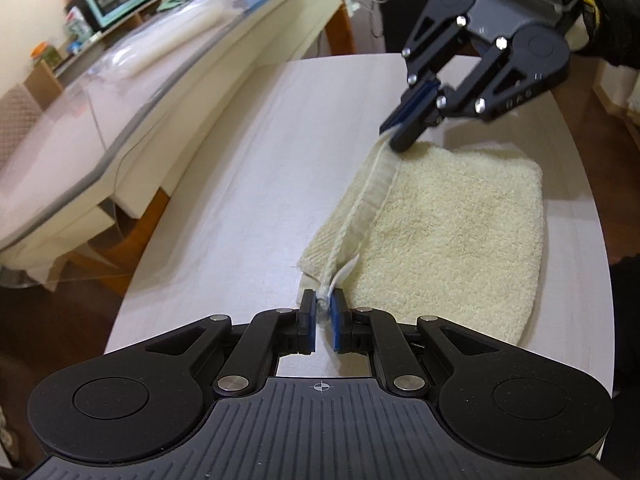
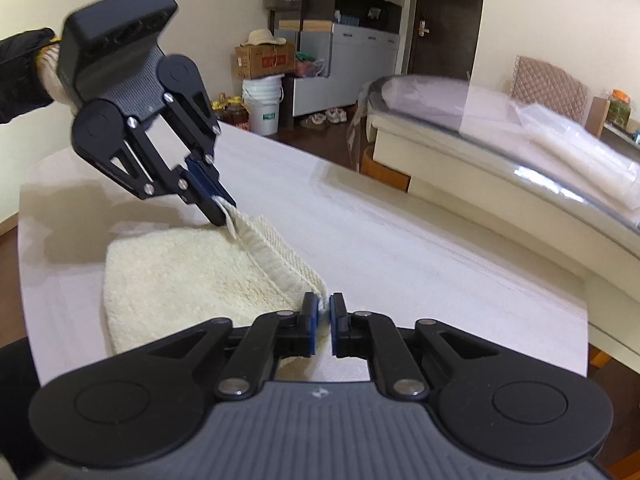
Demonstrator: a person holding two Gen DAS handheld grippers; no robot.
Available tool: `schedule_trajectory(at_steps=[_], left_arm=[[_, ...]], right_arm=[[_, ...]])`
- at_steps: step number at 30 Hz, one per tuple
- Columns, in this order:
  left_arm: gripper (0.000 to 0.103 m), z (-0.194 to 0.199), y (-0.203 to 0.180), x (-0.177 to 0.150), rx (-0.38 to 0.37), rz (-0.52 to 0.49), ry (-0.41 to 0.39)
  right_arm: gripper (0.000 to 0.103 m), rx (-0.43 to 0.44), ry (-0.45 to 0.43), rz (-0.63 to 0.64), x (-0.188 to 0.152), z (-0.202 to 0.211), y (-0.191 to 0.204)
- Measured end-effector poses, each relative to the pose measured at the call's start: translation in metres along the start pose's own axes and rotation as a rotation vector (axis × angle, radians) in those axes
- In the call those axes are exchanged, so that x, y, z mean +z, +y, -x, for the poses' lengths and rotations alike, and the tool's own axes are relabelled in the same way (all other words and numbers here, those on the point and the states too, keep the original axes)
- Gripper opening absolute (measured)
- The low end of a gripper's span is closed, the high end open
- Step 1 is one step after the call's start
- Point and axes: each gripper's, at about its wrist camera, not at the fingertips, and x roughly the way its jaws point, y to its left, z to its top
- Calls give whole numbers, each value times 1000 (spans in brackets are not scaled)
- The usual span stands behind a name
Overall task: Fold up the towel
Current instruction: 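Fold the strip in half with the right gripper toward the left gripper, then press the folded towel flat with the right gripper, then open both grippers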
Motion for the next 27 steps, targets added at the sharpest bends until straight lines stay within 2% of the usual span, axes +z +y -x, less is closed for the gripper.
schedule_trajectory(at_steps=[2, 5, 9, 14, 19, 22, 27], left_arm=[[14, -1, -2, -2, 9, 11, 3], [25, 5, 1, -5, 27, 47, -5], [26, 11, 13, -10, 75, 91, -9], [26, 27, 12, -2, 93, 93, -50], [26, 12, -18, 38, -16, 14, -125], [26, -5, -37, 54, -73, -28, -137], [26, -33, -48, 62, -86, -57, -107]], right_arm=[[16, -7, -6, -10, -3, 4, 0], [18, -11, -47, -46, -3, 15, -4], [19, -9, -114, -136, -7, 40, -8], [19, -4, -139, -149, -20, 68, 15], [19, 25, -136, -132, -32, 80, 54], [18, 18, -115, -105, -38, 77, 73], [18, 2, -81, -79, -50, 69, 91]])
